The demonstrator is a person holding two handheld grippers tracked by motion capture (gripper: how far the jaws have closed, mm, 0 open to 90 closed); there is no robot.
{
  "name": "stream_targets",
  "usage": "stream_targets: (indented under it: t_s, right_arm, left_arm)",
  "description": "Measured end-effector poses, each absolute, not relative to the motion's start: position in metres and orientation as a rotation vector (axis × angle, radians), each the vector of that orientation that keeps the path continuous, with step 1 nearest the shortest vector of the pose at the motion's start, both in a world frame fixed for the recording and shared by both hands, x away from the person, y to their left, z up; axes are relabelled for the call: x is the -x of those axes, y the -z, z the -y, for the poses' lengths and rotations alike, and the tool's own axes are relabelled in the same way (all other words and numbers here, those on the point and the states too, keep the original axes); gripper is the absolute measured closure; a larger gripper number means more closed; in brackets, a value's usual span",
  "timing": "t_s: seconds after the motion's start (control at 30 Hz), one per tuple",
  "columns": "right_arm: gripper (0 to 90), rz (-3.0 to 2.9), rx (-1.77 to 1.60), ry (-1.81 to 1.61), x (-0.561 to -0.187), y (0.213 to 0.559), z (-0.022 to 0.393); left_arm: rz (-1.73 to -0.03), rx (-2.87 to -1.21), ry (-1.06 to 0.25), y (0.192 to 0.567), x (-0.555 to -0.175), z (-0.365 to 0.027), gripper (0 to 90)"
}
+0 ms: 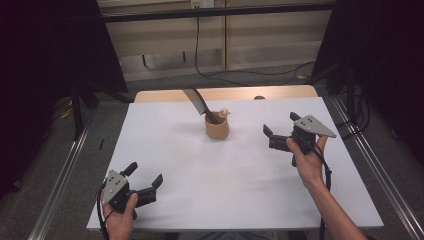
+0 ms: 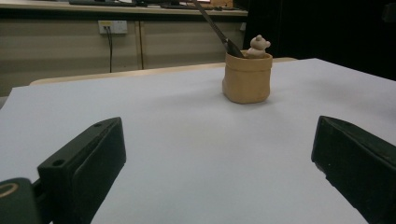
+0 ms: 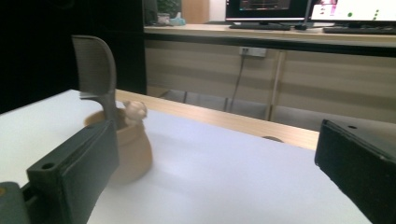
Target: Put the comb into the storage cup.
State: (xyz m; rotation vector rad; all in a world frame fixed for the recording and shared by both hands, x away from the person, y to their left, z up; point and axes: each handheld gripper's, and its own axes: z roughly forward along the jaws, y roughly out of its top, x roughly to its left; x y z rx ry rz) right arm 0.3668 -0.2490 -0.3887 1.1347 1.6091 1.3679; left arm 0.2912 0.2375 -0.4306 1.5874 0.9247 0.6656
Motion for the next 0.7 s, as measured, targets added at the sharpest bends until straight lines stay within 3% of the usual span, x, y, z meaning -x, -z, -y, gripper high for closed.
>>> stream_targets:
  t_s: [0.7]
  right_arm:
    - [0.0,-1.58,-1.128,-1.346,-0.335,0.4,0.269]
  left_arm:
    - [-0.92,-1.574,-0.664,0.43,-0.289,-0.237,3.2]
